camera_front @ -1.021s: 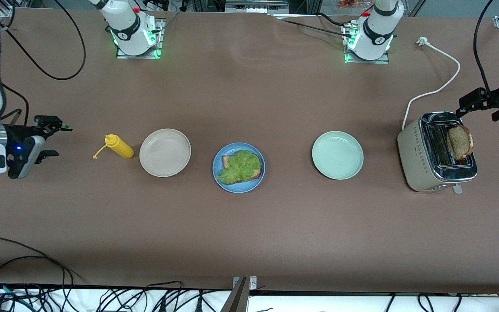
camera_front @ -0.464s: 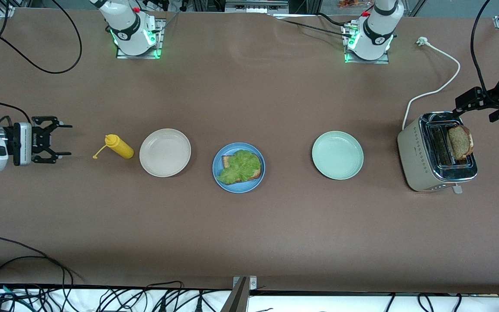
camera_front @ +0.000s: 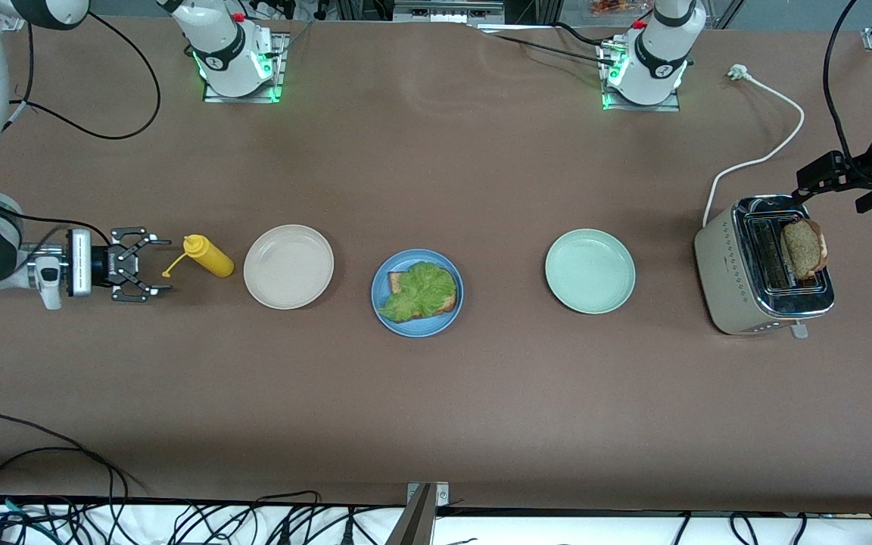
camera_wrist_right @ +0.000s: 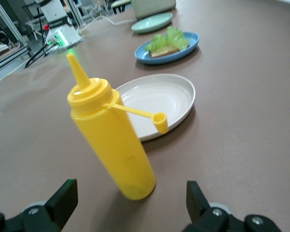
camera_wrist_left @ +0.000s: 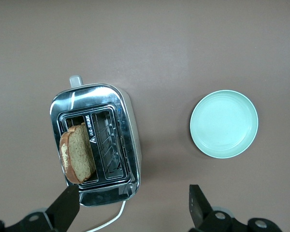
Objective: Make sandwich in blue plate with both arms
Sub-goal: 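Grasp the yellow squeeze bottle with the right gripper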
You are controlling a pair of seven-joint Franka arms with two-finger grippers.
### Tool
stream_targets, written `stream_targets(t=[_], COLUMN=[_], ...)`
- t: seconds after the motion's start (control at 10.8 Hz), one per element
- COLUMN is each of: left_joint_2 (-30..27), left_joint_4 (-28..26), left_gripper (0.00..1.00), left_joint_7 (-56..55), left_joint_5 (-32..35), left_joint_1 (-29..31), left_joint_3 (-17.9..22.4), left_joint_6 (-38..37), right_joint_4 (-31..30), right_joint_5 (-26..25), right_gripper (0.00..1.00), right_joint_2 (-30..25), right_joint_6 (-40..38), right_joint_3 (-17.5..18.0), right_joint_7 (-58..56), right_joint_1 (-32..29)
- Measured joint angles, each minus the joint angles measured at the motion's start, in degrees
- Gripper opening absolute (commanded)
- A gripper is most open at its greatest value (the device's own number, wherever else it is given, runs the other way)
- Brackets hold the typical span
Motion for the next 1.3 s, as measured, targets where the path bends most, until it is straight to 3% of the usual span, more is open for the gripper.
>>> stream_targets(t=[0.19, 0.74, 0.93, 1.02, 1.11, 1.3], left_joint_2=[0.0, -0.1, -0.1, -0.1, -0.1, -0.1], left_joint_4=[0.0, 0.0, 0.0, 0.0, 0.0, 0.0], left_gripper=[1.00, 1.00, 1.00, 1.00, 1.00, 1.00], left_joint_7=[0.0, 0.0, 0.0, 0.0, 0.0, 0.0], left_joint_5=[0.0, 0.0, 0.0, 0.0, 0.0, 0.0], left_joint_1=[0.0, -0.1, -0.1, -0.1, -0.1, -0.1], left_joint_3=[0.2, 0.4, 0.4, 0.4, 0.4, 0.4], left_joint_6=[0.0, 0.0, 0.1, 0.1, 0.1, 0.1], right_joint_4=[0.0, -4.2, -4.2, -4.2, -4.2, -4.2], right_joint_5=[3.2, 6.1, 7.0, 7.1, 7.1, 6.9], right_gripper=[1.00, 0.97, 0.45, 0.24, 0.10, 0.05], right_joint_2=[1.2, 2.1, 3.0, 3.3, 3.5, 3.6], right_joint_6=[-0.7, -3.3, -3.2, -3.2, -3.2, -3.2], right_joint_3=[0.1, 2.3, 3.6, 3.8, 3.9, 3.8], right_joint_7=[-2.3, -7.3, -8.5, -9.2, -9.6, -9.7], right_joint_1=[0.0, 0.3, 0.8, 1.0, 1.0, 0.9])
